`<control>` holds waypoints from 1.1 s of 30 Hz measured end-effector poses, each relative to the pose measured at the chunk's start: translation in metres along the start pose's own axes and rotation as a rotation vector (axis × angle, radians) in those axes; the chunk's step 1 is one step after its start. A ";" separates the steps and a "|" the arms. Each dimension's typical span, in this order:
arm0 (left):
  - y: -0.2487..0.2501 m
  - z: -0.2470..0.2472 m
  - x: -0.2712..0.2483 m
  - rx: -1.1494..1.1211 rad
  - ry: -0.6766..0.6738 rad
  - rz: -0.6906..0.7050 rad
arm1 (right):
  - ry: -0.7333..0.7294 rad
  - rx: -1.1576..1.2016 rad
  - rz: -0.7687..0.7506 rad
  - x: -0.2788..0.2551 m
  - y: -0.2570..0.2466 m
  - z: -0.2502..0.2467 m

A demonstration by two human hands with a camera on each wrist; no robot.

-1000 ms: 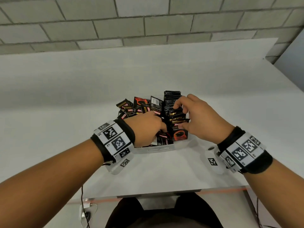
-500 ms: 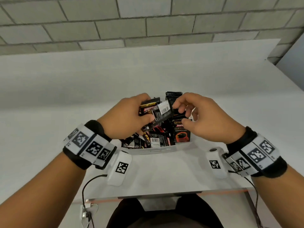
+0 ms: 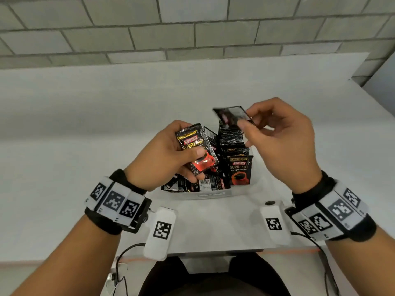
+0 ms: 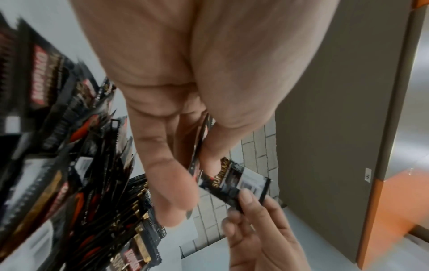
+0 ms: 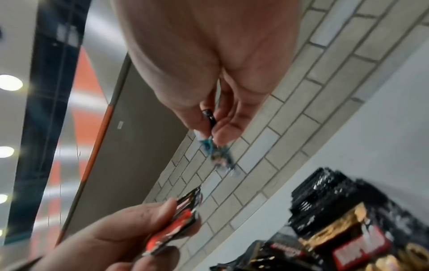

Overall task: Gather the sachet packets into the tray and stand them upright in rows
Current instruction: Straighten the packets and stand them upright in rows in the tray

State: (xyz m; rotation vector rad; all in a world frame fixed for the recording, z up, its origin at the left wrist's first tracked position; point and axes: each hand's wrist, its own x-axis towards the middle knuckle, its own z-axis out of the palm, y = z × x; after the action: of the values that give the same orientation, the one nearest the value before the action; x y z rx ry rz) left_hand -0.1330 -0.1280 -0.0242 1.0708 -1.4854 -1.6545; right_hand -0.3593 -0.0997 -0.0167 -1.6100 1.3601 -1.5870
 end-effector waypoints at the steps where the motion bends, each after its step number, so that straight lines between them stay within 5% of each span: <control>1: -0.004 0.001 0.000 -0.015 0.002 -0.009 | 0.016 -0.046 -0.093 0.000 0.000 0.000; 5: -0.008 0.005 -0.004 -0.232 -0.094 -0.052 | -0.196 -0.347 -0.341 -0.014 0.009 0.006; 10: -0.011 0.005 -0.003 -0.225 -0.100 -0.048 | -0.443 -0.341 -0.301 -0.027 0.019 0.007; 18: -0.010 0.008 -0.007 0.223 -0.100 0.011 | -0.369 -0.222 0.064 -0.011 0.009 0.002; 23: -0.014 -0.003 -0.005 0.353 0.077 0.015 | -0.303 -0.382 0.133 0.001 0.026 -0.018; 27: -0.016 -0.002 -0.007 0.374 0.086 -0.021 | -0.476 -0.611 0.188 0.000 0.041 -0.026; 33: -0.014 0.007 -0.005 0.532 0.077 0.009 | -0.504 -0.780 0.115 -0.009 0.055 -0.023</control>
State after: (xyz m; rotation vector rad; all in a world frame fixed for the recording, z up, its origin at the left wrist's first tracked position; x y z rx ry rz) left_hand -0.1365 -0.1182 -0.0374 1.3807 -1.9293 -1.2166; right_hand -0.3956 -0.1062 -0.0641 -2.1073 1.8255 -0.5012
